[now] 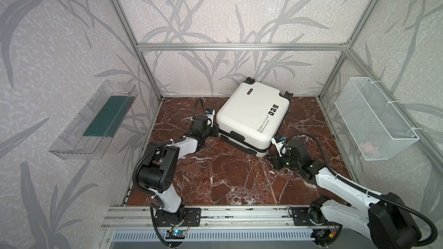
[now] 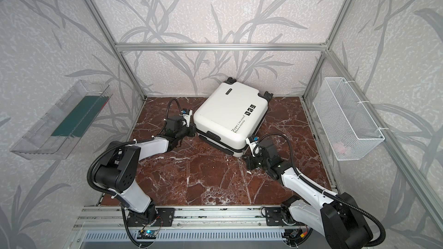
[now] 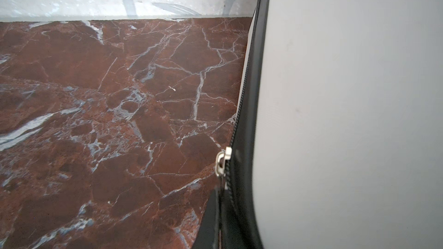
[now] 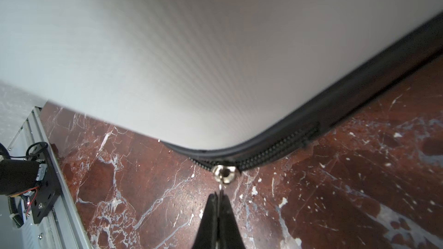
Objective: Pack the luggage
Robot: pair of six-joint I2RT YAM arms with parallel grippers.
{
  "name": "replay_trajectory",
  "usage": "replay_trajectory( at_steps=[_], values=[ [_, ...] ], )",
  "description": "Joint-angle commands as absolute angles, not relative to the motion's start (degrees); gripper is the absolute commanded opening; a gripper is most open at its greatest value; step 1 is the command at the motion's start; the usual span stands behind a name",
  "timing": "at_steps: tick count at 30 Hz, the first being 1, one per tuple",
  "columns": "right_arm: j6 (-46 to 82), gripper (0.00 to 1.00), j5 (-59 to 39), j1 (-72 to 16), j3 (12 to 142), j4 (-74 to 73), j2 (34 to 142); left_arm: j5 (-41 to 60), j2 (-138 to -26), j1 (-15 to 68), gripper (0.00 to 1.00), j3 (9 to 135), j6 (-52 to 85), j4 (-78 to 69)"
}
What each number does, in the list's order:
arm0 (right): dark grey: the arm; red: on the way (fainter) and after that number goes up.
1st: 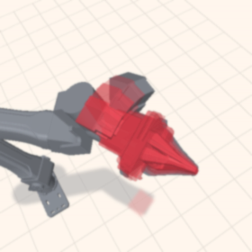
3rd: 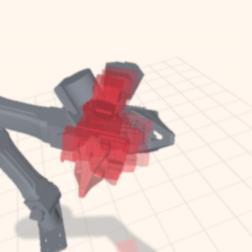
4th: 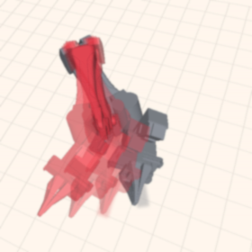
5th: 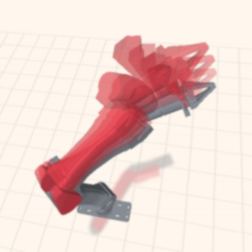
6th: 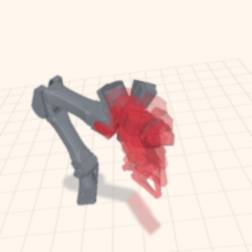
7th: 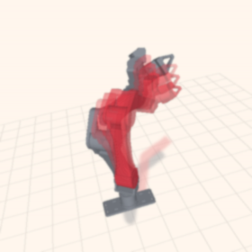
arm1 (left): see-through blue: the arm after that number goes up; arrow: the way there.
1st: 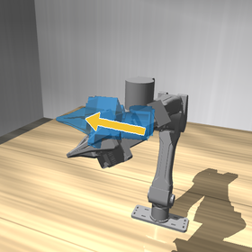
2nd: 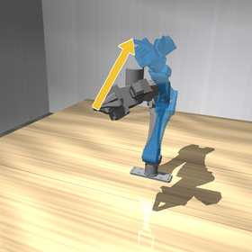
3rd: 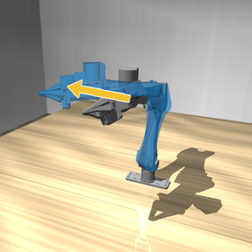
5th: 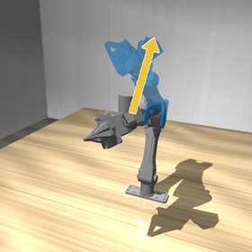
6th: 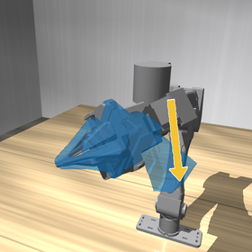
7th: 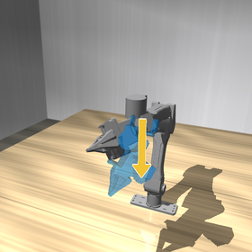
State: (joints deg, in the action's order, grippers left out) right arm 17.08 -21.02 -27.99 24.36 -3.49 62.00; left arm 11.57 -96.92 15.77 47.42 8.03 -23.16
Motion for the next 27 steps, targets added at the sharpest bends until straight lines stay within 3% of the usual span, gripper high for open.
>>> replay_trajectory(
  at_steps=[1,8,13,27],
  values=[
    [21.2,0.00,-21.7,-32.8,24.6,-10.4,62.8,12.2,-96.0,16.3,0.00,46.9,8.7,-27.2],
    [16.6,0.00,-15.6,-38.8,29.2,-3.6,63.2,12.2,-95.8,16.3,0.00,46.7,8.4,-27.3],
    [15.9,0.00,-2.8,-39.0,33.8,12.5,61.7,12.0,-95.7,16.3,0.00,46.8,8.1,-27.1],
    [18.2,0.00,1.3,-47.6,36.6,13.0,61.8,12.4,-96.0,16.3,0.00,47.0,8.3,-27.1]
  ],
)
